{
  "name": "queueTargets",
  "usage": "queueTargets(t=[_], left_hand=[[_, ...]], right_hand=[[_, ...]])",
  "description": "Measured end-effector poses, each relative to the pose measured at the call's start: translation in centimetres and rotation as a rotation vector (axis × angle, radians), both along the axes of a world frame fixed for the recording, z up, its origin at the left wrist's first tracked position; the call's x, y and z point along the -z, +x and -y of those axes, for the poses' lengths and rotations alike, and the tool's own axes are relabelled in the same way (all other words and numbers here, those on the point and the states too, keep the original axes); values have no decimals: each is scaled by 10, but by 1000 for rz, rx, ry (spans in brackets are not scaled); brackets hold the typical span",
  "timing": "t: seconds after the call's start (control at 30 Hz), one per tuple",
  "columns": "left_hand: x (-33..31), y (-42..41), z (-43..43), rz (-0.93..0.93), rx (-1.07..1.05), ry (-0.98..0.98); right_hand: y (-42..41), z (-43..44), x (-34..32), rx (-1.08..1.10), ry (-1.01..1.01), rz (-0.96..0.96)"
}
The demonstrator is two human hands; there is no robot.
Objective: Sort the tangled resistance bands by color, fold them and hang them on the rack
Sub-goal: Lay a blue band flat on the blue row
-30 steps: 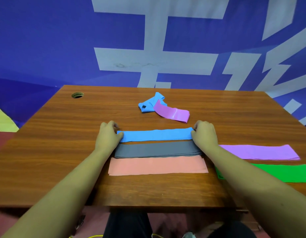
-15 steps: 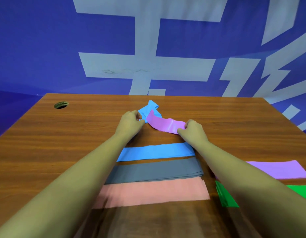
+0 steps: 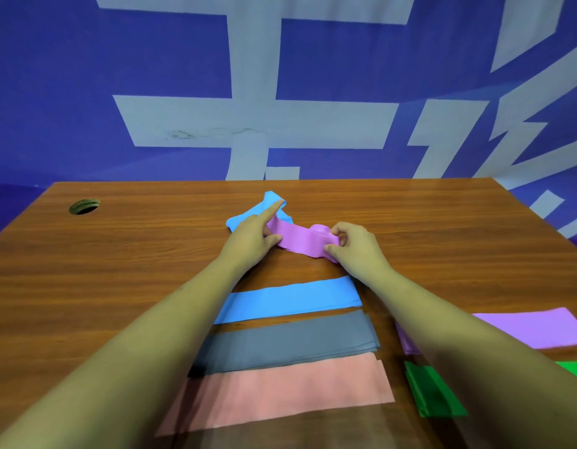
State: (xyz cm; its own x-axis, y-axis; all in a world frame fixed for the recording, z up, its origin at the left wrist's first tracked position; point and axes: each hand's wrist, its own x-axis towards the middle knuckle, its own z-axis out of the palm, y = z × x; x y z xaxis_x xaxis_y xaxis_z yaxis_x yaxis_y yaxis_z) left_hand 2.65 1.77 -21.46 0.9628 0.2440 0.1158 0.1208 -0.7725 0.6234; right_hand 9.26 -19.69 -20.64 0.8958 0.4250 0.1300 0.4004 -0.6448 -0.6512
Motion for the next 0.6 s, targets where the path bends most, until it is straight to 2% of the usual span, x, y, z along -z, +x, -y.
queueTargets(t=[0.1, 0.33, 0.43, 0.6], left_hand=[[-8, -4, 4, -22, -6, 132], [-63, -29, 11, 241, -122, 5], [-94, -52, 17, 265, -34, -23], [-130, -96, 31, 166, 43, -241]], right_hand=[[-7, 1, -22, -74, 24, 80], [-19, 22, -82, -71, 71, 172], [-30, 41, -104, -28, 146, 104], [-54, 81, -125, -50, 250, -45]])
